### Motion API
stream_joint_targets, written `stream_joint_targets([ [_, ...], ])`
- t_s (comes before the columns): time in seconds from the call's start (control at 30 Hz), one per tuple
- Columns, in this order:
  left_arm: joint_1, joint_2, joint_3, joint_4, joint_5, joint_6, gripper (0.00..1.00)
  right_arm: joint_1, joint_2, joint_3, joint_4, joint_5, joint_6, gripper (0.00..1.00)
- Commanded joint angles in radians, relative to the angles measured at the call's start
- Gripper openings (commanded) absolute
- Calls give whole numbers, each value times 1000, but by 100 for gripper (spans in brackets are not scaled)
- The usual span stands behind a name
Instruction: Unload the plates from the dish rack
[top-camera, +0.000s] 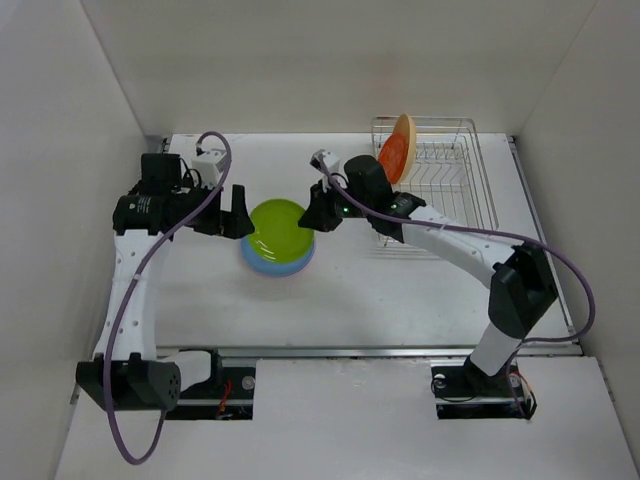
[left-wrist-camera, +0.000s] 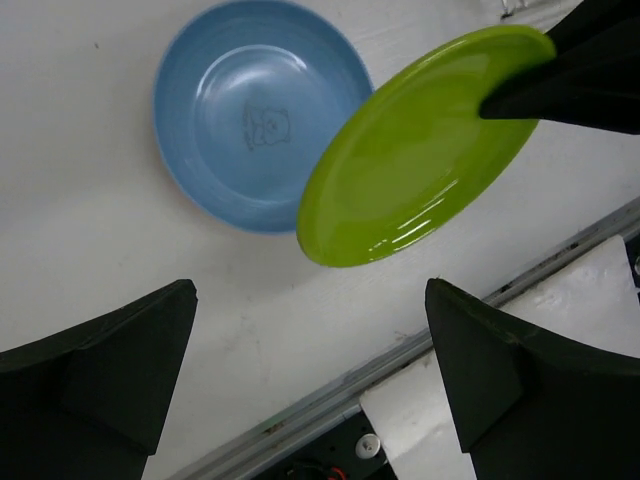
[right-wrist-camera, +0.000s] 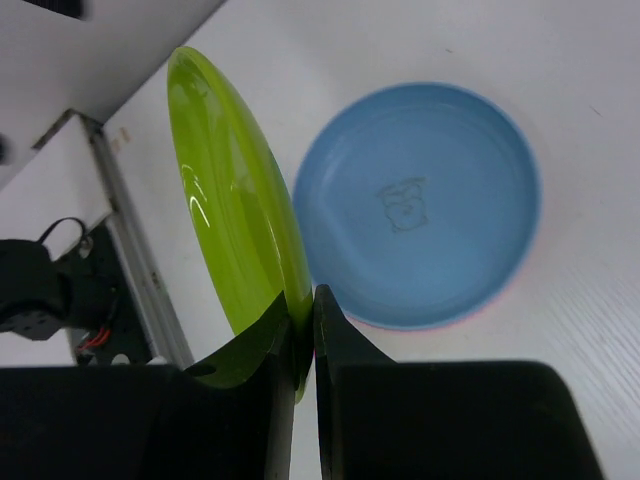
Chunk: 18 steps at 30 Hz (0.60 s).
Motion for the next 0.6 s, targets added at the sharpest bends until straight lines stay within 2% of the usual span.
stream_joint_targets([
  [0.0,-1,53,-41,-23,50,92,97,6,-7,31,233,-185,1,0],
  [0.13,-1,112,-50,-100,84,147,90,6,49,42,256,-253,11,0],
  [0.23,-1,134,-60,-100,84,157,83,6,79,42,295,-290,29,0],
  [0.33,-1,143,-60,-91,84,132,54,15,92,53,295,-313,29,0],
  [0.37,-1,143,-60,-79,96,120,35,15,102,53,295,-313,29,0],
  [0.53,-1,153,-50,-79,125,100,0,15,121,62,304,-313,38,0],
  [0.57,-1,162,-50,-79,109,100,0,15,121,62,304,-313,38,0],
])
